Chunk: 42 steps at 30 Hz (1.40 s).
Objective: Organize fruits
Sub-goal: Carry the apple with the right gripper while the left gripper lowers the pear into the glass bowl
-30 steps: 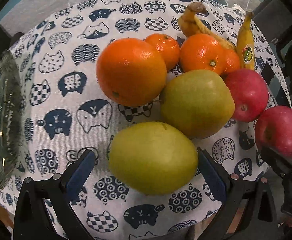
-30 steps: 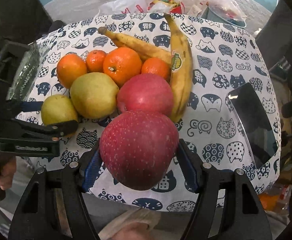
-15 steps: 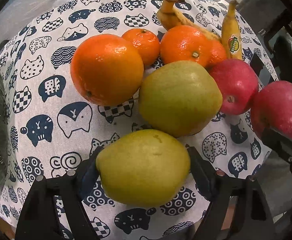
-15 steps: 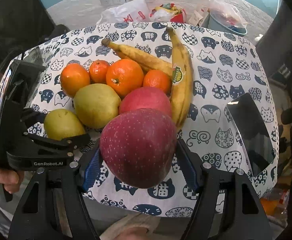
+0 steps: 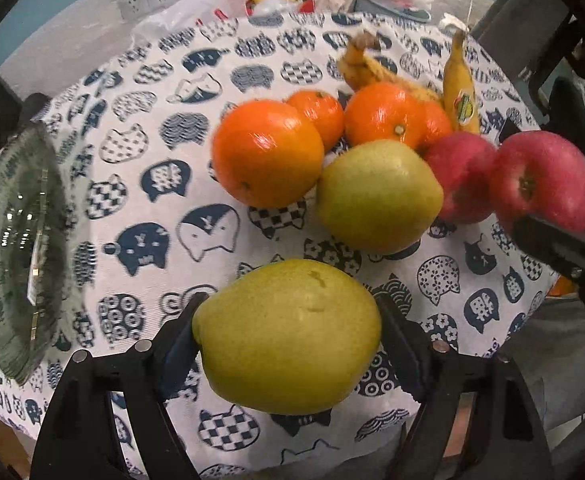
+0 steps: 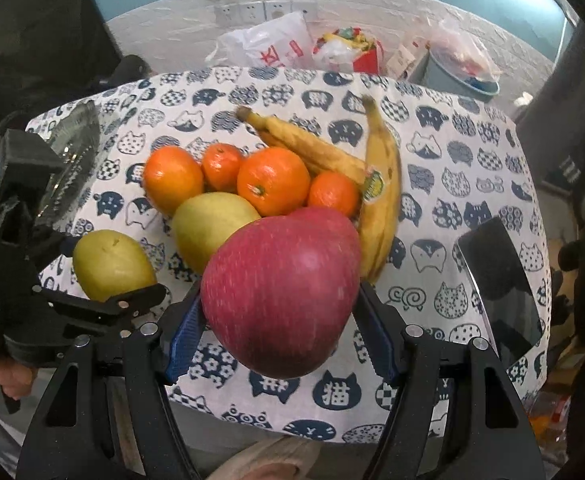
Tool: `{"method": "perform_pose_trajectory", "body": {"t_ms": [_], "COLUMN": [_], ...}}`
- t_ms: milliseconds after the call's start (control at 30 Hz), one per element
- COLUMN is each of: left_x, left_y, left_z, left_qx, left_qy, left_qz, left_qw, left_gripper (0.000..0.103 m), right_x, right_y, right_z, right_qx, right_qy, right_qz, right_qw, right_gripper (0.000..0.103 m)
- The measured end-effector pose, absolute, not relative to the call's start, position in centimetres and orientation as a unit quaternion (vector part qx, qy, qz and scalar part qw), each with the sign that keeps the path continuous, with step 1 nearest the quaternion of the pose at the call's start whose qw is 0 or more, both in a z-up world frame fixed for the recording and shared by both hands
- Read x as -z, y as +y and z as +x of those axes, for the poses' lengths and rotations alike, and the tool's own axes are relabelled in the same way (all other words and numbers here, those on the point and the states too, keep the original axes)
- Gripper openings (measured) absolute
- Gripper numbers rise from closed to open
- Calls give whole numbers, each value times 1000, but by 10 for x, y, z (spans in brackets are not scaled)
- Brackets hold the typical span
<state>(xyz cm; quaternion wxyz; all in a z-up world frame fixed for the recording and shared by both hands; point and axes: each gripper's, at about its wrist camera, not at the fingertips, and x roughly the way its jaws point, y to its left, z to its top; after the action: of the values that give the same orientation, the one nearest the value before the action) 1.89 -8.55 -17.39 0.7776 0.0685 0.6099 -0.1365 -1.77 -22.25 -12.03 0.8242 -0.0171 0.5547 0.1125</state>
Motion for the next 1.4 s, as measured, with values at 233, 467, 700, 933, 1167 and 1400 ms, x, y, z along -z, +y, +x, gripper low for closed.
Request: {"method": "perform_pose_trajectory", "body": {"t_ms": [233, 467, 700, 933, 1167, 1400], "left_x": [156, 131, 109, 98, 94, 99], "left_y": [-69, -38, -9, 26, 71, 120], "left_z": [19, 12, 8, 11, 13, 16], "left_qx": [121, 105, 86, 61, 27, -13], "left_qy": [591, 566, 546, 534, 530, 527], "left_qz": [55, 51, 42, 16, -19, -50], "left_qw": [796, 816, 832, 843, 848, 848], "left_gripper": [84, 83, 83, 83, 83, 83], "right_x": [107, 98, 89, 79, 77, 79], "right_y": [-201, -179, -152, -126, -93, -52], "right_z": [-16, -13, -5, 9, 25, 39], "right_qx": [-133, -150, -170, -185, -202, -230], "right_qy": [537, 525, 515, 507, 504, 505], "right_qz": [-30, -37, -42, -41, -47, -52], "right_qw": [833, 837, 839, 841, 838, 830], "right_gripper": [70, 70, 70, 70, 70, 70]}}
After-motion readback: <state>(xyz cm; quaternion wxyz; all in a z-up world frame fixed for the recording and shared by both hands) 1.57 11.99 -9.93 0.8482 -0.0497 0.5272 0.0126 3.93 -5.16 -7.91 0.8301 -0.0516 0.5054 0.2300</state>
